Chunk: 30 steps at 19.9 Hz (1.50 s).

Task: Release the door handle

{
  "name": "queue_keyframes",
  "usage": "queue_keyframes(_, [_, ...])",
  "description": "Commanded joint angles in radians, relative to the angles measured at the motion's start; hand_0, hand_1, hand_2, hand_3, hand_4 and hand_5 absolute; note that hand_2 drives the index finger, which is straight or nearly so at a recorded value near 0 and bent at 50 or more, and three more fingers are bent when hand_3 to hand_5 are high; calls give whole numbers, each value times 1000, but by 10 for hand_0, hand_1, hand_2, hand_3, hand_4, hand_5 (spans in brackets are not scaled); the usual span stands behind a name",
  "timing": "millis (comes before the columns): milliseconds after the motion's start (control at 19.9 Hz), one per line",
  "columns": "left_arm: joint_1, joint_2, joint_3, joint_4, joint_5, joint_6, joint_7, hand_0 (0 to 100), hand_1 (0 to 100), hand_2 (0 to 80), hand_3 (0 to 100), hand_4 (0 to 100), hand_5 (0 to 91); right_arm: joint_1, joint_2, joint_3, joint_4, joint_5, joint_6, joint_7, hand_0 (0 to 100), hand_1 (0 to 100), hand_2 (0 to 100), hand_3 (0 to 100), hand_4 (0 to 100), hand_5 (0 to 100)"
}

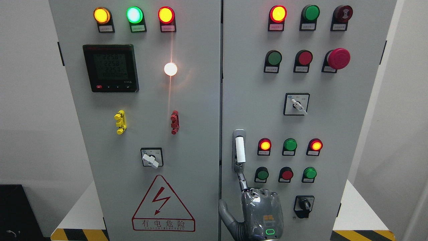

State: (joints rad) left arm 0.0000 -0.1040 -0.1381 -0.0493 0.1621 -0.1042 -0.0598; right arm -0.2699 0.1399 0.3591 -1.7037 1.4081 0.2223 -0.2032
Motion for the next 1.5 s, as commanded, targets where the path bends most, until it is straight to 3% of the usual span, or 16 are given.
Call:
queue_keyframes(0, [9,0,0,0,1,0,0,120,556,0,0,0,0,0,1,1,-33,0,-1,-10,411,308,185,995,985,1000])
queue_keyframes(652, [9,0,0,0,1,0,0,120,556,0,0,0,0,80,-6,-2,-135,-6,-8,-10,433,317,345,963,965,1000])
queue_keyframes(953, [9,0,0,0,-1,0,0,120,556,0,0,0,0,101,-11,-8,-198,-6,-9,-4,467,330,513,963,961,1000])
queue_keyframes(1003, [9,0,0,-1,1,0,0,120,556,0,0,0,0,103,-11,-8,-209,-6,-9,-2,478,334,583,971,959,1000])
queue_keyframes(1103, [8,0,0,0,1,0,0,120,556,0,0,0,0,103,-11,-8,-212,-6,-9,-1,466,340,632,997,958,1000])
queue_keyframes(1454, [8,0,0,0,-1,0,0,120,556,0,0,0,0,75,-11,-6,-224,-5,-9,11,264,336,841,1000,1000,1000])
